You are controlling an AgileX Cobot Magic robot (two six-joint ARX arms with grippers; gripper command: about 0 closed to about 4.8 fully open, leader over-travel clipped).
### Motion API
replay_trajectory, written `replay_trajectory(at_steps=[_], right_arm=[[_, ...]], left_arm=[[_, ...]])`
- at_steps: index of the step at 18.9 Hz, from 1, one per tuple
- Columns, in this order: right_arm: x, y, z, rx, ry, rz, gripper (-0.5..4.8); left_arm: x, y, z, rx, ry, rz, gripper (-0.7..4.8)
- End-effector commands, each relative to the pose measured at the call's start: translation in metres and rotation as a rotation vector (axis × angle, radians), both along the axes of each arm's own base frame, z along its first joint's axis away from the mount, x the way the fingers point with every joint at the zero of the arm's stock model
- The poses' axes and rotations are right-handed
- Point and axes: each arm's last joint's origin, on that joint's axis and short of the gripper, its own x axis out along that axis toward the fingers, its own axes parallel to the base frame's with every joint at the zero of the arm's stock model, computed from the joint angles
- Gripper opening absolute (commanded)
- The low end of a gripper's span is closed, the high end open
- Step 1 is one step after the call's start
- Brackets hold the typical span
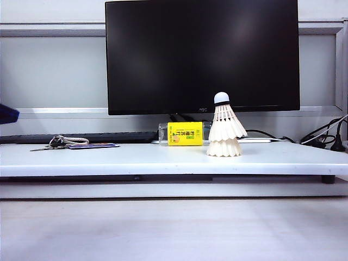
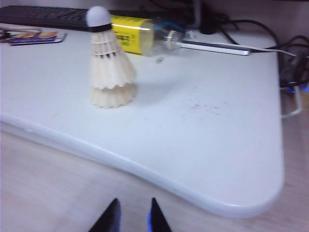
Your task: Stack the badminton balls on the table vertically.
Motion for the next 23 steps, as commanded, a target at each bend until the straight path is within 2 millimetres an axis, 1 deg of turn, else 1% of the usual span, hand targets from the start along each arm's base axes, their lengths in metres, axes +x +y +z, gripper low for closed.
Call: replay_trajectory(at_steps=[1,7,12,15,18,23], right_arm=[[0.001,-0.006,0.0,0.001,0.001,-0.07,0.84],[0.002,-0.019,0.0,0.001,0.001,-0.205,0.84],[0.002,-0.021,0.0,0.001,0.001,-0.229,0.84],[0.002,-0.021,0.0,0.001,0.001,-0.229,0.84],[0.002,-0.021,0.0,0.001,0.001,-0.228,0.84],[0.002,-0.021,0.0,0.001,0.001,-0.229,0.84]], left_arm=[[0.004,0.004,0.0,-0.006,0.001,0.048,-0.05],[0.018,0.032,0.0,-0.006,0.0,0.352,-0.05],[0.022,0.052,0.0,-0.006,-0.002,0.558,-0.05],[0.021,0.059,0.002,-0.016,-0.028,0.619,-0.05],[0.018,0.063,0.007,-0.04,-0.094,0.662,-0.05],[0.018,0.063,0.007,-0.039,-0.093,0.666,-0.05]])
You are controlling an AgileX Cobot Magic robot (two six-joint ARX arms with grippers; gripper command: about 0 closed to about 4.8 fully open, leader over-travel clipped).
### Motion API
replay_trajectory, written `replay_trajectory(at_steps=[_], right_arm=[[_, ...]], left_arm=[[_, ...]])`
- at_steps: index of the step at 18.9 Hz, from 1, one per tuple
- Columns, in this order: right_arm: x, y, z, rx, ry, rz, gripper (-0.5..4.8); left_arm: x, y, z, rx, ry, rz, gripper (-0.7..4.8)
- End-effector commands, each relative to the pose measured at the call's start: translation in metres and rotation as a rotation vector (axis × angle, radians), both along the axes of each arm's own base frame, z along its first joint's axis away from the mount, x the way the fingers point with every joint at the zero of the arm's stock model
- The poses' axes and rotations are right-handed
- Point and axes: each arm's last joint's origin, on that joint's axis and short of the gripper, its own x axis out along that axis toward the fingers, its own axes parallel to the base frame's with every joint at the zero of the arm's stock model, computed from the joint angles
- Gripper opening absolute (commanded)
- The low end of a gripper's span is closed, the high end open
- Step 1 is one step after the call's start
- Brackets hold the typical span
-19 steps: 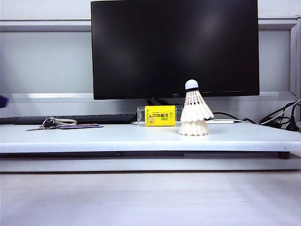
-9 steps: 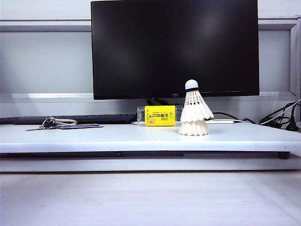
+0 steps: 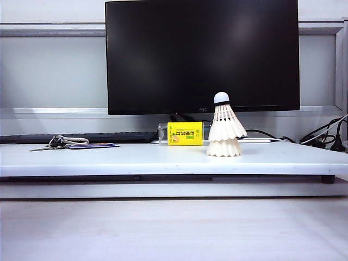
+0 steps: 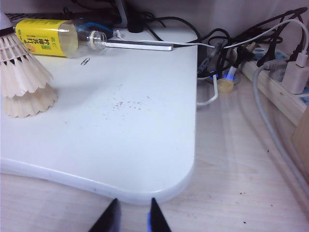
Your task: Stack the badminton balls on the table vertically.
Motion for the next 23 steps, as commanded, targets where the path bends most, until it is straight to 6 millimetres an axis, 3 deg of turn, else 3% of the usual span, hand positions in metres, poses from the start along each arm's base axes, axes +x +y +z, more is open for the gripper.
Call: replay_trajectory(at_steps=[1,23], right_arm=[[0.0,-0.0002,-0.0002,0.001,0.001,-0.008,0.84],[-0.0001,-0.0047,-0.0002,0.001,0.001,-0.055,0.84]], left_arm=[[0.0,0.0,-0.0001,-0.004,-0.005,-0.002,-0.05],[0.0,0.0,-0.0001,-0.004,-0.005,-0.002,-0.05]])
